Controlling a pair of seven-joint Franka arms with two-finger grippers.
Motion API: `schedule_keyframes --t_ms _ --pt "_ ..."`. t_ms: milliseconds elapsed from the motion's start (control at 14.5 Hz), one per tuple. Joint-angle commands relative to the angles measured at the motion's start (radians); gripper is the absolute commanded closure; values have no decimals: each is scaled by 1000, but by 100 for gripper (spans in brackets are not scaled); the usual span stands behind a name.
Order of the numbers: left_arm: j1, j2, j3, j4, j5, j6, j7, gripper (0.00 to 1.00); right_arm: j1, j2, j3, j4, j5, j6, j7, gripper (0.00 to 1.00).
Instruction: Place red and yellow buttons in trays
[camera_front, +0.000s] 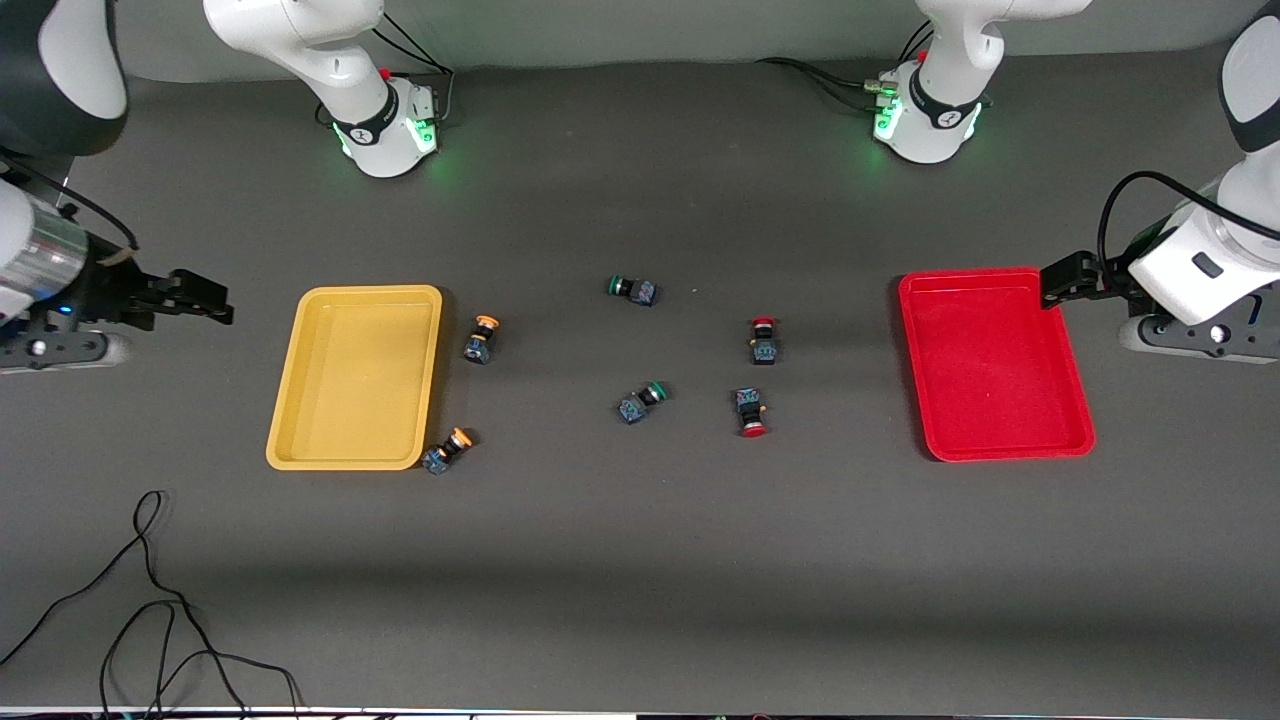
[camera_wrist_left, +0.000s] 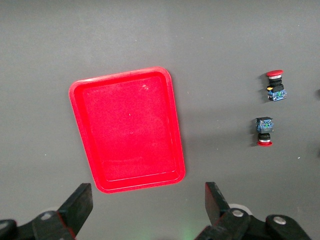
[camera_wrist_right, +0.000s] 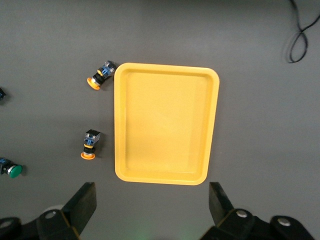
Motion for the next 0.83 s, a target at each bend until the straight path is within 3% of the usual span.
schedule_keyframes --t_ms 0,207,276,483,759 --pt "-21 -4 8 -14 6 1 -30 0 73 73 2 6 19 26 116 0" --pt "-34 -16 -31 -109 -9 61 -77 0 153 138 9 -40 19 84 225 0" --pt "-38 -22 -53 -143 -12 84 -111 0 158 138 38 -87 19 138 274 0" --pt "-113 -22 -149 -250 -25 243 -298 0 160 126 120 -297 21 354 366 0" --pt "-285 20 -167 -280 -25 354 -497 0 160 138 167 -520 21 644 452 0"
